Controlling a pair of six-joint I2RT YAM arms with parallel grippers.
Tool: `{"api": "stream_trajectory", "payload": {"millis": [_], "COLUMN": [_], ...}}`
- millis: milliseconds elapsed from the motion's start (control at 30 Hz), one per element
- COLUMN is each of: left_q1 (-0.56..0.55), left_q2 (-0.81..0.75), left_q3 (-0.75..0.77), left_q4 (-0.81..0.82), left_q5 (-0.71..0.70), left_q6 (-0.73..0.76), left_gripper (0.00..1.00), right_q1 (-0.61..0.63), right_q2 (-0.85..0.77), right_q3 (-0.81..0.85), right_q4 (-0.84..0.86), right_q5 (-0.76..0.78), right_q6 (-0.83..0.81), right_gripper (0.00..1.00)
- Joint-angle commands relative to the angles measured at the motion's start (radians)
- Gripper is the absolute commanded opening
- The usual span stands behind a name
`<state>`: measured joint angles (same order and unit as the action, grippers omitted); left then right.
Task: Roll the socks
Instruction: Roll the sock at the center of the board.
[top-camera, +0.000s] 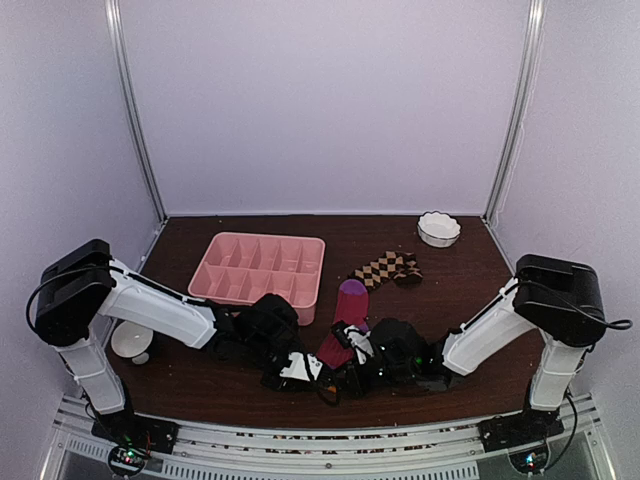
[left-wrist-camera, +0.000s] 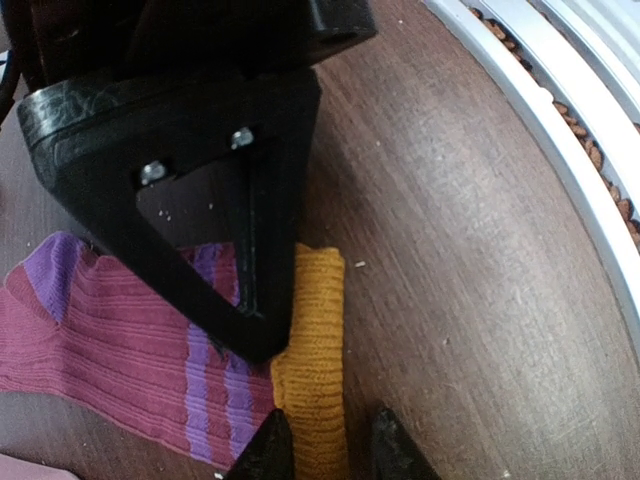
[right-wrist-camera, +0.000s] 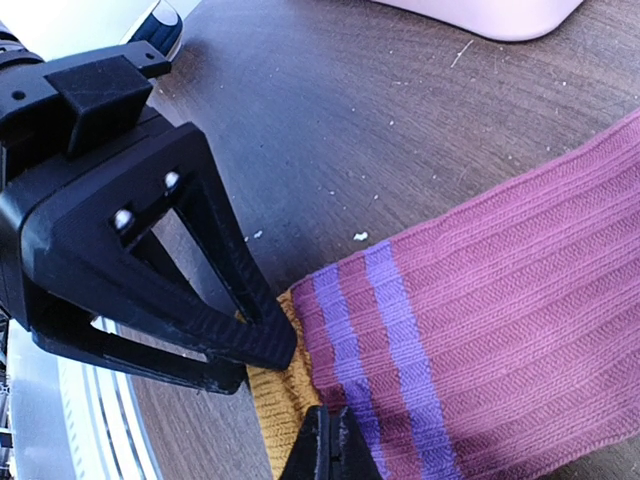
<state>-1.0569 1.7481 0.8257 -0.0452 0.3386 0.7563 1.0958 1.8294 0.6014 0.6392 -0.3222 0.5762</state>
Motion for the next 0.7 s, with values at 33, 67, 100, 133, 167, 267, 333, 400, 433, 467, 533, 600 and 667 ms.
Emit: {"api": "stream_trajectory", "payload": {"millis": [33, 67, 100, 133, 167, 267, 333, 400, 433, 467, 533, 600, 667], "left_q1": [-0.022, -0.024, -0.025, -0.026, -0.027, -0.028, -0.028, -0.025, -0.021, -0.016, -0.003, 0.011, 0.026], "left_q2": [0.010, 0.011, 0.011, 0.013, 0.015, 0.027, 0.041, 0.057, 0.067, 0.077, 0.101, 0.126, 0.142], "left_q3": [-0.048, -0.053, -0.059, -0.063, -0.063, -0.047, -0.027, -0.005, 0.009, 0.027, 0.066, 0.107, 0.136], "left_q4": [0.057, 0.068, 0.078, 0.086, 0.090, 0.062, 0.030, -0.009, -0.035, -0.065, -0.131, -0.192, -0.250], "left_q5": [-0.053, -0.060, -0.064, -0.068, -0.072, -0.071, -0.068, -0.059, -0.047, -0.033, 0.004, 0.040, 0.080], "left_q6": [0.034, 0.034, 0.034, 0.034, 0.034, 0.023, 0.011, -0.010, -0.022, -0.032, -0.056, -0.070, -0.089], "left_gripper": [0.22, 0.20, 0.18, 0.17, 0.15, 0.13, 0.10, 0.09, 0.07, 0.05, 0.04, 0.02, 0.02], "right_q1": [-0.012, -0.015, -0.016, -0.017, -0.016, -0.018, -0.018, -0.017, -0.019, -0.018, -0.018, -0.019, -0.017], "right_q2": [0.023, 0.021, 0.021, 0.021, 0.022, 0.019, -0.005, -0.043, -0.066, -0.093, -0.152, -0.220, -0.288], "right_q3": [-0.022, -0.022, -0.022, -0.023, -0.023, -0.024, -0.034, -0.057, -0.065, -0.068, -0.081, -0.106, -0.120], "right_q4": [-0.065, -0.065, -0.065, -0.064, -0.063, -0.051, -0.046, -0.047, -0.065, -0.093, -0.155, -0.183, -0.230], "right_q5": [-0.025, -0.029, -0.034, -0.039, -0.044, -0.056, -0.043, 0.002, 0.031, 0.062, 0.125, 0.197, 0.264], "right_q6": [0.010, 0.012, 0.014, 0.015, 0.017, 0.024, 0.019, 0.011, 0.004, -0.007, -0.026, -0.042, -0.059], "right_gripper": [0.00, 0.00, 0.00, 0.00, 0.00, 0.00, 0.00, 0.05, 0.09, 0.14, 0.20, 0.26, 0.32]}}
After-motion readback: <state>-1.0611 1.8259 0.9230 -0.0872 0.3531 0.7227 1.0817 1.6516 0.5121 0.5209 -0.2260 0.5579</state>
